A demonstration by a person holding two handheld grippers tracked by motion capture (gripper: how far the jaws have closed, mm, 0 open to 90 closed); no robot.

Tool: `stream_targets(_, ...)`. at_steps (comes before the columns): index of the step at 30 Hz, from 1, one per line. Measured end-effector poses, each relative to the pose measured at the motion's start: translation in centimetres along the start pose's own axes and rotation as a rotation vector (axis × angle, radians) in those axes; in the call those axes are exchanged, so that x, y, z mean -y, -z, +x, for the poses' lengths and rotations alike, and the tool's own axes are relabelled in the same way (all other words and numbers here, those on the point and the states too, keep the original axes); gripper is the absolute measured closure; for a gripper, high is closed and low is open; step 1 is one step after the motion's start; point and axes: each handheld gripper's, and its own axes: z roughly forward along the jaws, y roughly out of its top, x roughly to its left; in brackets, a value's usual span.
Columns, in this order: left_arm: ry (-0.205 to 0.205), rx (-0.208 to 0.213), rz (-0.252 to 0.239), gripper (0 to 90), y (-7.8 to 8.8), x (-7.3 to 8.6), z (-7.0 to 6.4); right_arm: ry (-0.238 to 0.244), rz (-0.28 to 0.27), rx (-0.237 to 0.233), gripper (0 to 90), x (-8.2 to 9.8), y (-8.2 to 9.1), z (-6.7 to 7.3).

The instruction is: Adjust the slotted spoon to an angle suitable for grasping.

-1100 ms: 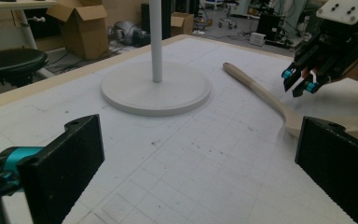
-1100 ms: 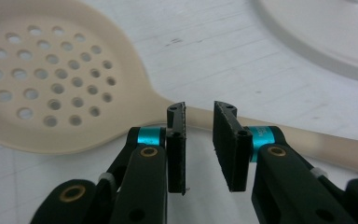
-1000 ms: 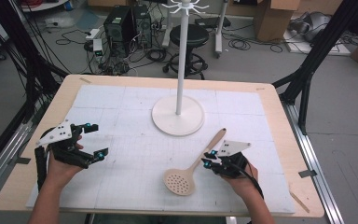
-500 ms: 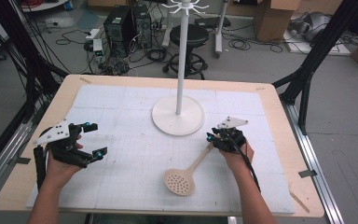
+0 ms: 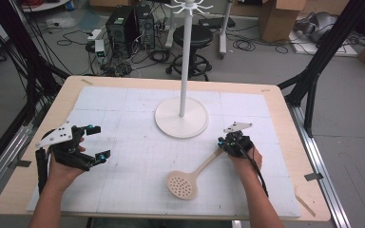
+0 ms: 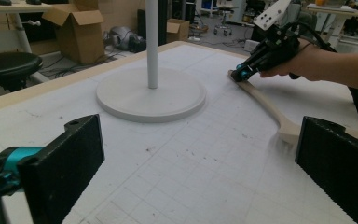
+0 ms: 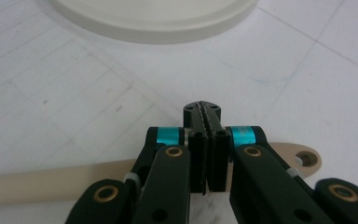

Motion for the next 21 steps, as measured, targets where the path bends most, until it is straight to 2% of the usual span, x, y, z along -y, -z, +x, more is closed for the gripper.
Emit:
stream_targets(1,-0.005,0.004,0.001,1.7,0.0,0.0,0.0,-0.018,0.0,-0.002,89.7,0.7,0.7,0.0)
stream_targets(5,-0.004,0.002,-0.002,1.7,0.2,0.0,-0.1,-0.03,0.002,-0.004,89.7,2.0,2.1,0.3)
stream_targets(10,-0.003,0.002,-0.003,1.7,0.2,0.0,-0.1,-0.028,-0.005,-0.016,89.6,3.0,2.9,0.2)
stream_targets(12,-0.005,0.002,0.001,1.7,0.1,0.0,-0.2,-0.019,-0.036,-0.046,75.8,3.4,3.2,0.1)
stream_targets(13,-0.005,0.002,0.001,1.7,0.1,0.0,-0.2,-0.019,-0.036,-0.046,75.8,3.4,3.2,0.1)
stream_targets(14,-0.004,0.002,0.002,1.7,0.1,0.0,-0.2,-0.006,-0.065,-0.075,71.9,3.5,3.4,0.0)
stream_targets(15,-0.003,0.0,0.003,1.7,0.1,0.0,-0.1,0.044,-0.124,-0.148,60.8,3.3,3.9,0.3)
stream_targets(16,-0.003,0.0,0.003,1.7,0.1,0.0,-0.1,0.044,-0.124,-0.148,60.8,3.3,3.9,0.3)
stream_targets(17,-0.003,0.0,0.003,1.7,0.1,0.0,0.0,0.146,-0.151,-0.227,54.8,2.8,4.4,1.1)
stream_targets(18,-0.003,0.0,0.003,1.7,0.1,0.0,0.0,0.146,-0.151,-0.227,54.8,2.8,4.4,1.1)
stream_targets(19,-0.004,0.0,0.003,1.7,0.1,0.0,0.0,0.254,-0.137,-0.263,49.8,2.4,4.7,2.1)
stream_targets(20,-0.005,-0.001,0.004,1.7,0.1,0.0,0.0,0.254,-0.137,-0.263,49.8,2.4,4.7,2.1)
stream_targets(21,0.0,0.001,0.004,1.7,0.0,0.1,-0.1,0.32,-0.114,-0.279,47.4,2.1,4.6,3.1)
